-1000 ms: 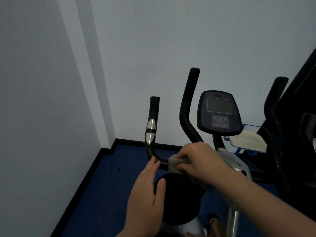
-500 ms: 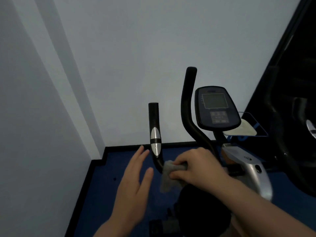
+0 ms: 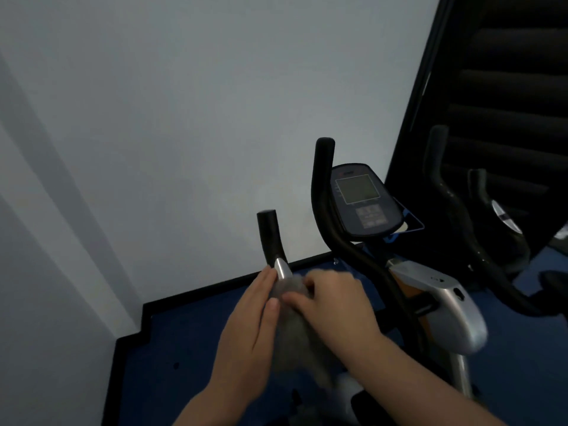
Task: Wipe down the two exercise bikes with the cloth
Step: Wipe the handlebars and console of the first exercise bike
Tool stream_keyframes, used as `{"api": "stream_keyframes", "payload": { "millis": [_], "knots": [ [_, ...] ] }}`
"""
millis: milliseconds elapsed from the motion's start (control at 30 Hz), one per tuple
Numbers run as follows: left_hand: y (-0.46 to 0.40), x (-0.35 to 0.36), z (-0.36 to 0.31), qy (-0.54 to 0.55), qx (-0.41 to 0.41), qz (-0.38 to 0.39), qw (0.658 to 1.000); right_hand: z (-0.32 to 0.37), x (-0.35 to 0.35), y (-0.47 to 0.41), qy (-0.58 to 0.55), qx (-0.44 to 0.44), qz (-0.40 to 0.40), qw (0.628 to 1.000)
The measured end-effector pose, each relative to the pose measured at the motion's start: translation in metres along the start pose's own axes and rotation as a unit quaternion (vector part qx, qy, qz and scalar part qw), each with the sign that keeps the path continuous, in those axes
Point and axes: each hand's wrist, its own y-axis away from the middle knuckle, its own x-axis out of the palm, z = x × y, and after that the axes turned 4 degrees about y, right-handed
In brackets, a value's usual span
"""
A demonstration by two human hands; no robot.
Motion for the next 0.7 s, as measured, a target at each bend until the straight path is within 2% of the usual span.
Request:
{"api": "stream_keyframes", "payload": {
  "millis": [100, 300, 433, 500, 567, 633, 700],
  "knots": [
    [-0.016, -0.006, -0.006, 0.037, -0.004, -0.004, 0.999, 0.011, -0.003, -0.027, -0.081, 0.028, -0.043, 0.995],
    [-0.049, -0.017, -0.016, 0.021, 0.044, -0.002, 0.999, 0.002, 0.009, -0.009, -0.117, 0.02, -0.051, 0.992],
    [-0.077, -0.024, -0.018, 0.005, 0.047, 0.014, 0.999, 0.006, 0.0, -0.041, -0.133, 0.006, -0.064, 0.989],
    [-0.086, -0.025, -0.018, 0.003, 0.038, 0.026, 0.999, 0.015, -0.006, -0.064, -0.225, 0.016, -0.092, 0.97],
    [-0.089, -0.026, -0.016, 0.012, 0.043, 0.035, 0.998, 0.022, -0.01, -0.081, -0.348, 0.023, -0.108, 0.931],
    [-0.087, -0.026, -0.012, 0.03, 0.052, 0.041, 0.997, 0.023, -0.007, -0.084, -0.396, 0.001, -0.115, 0.911],
    [-0.082, -0.024, -0.007, 0.037, 0.044, 0.041, 0.998, 0.018, 0.002, -0.074, -0.405, 0.005, -0.111, 0.907]
  ]
}}
